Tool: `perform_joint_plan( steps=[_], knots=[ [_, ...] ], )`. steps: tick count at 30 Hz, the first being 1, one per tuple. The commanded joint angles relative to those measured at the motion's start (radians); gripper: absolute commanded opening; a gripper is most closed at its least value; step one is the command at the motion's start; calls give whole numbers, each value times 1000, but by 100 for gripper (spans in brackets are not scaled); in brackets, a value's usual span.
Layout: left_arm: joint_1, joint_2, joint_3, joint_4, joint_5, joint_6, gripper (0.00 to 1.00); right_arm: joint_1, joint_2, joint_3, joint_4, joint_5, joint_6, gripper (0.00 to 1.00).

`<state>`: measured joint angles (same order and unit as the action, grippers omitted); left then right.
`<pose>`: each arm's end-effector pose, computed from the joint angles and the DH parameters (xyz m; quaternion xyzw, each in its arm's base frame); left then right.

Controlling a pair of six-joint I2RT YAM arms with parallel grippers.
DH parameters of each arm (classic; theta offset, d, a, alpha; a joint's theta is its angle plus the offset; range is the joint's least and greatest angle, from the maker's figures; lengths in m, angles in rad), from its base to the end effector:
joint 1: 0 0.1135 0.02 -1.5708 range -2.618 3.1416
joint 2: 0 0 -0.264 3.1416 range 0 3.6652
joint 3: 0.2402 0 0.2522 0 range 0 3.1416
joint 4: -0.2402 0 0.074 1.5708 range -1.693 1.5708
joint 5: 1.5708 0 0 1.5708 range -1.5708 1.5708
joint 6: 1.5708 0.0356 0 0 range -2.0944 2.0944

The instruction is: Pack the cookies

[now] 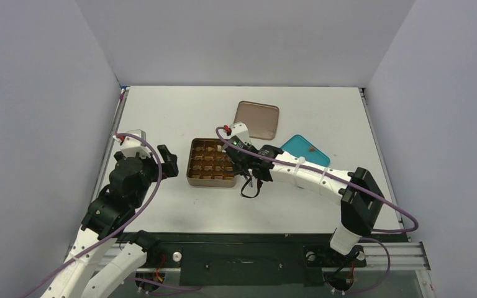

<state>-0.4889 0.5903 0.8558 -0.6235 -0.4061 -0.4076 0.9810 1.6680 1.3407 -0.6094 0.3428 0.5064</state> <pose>0.1136 -0.0445 0.3452 -0.0821 0.8088 -0.0926 0.5749 0.2105 0.2930 0.2677 -0.1684 0.9225 0.0887 0.3358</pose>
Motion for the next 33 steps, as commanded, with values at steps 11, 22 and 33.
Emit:
perform_joint_plan(
  steps=[11,22,33],
  knots=[
    [4,-1,5,53,6,3,97,-3,-34,51,34,14,11,34],
    [4,-3,5,53,4,3,97,-21,-193,-23,20,64,24,34],
    [4,-1,5,53,5,3,97,-149,-418,-205,-43,99,62,34]
  ],
)
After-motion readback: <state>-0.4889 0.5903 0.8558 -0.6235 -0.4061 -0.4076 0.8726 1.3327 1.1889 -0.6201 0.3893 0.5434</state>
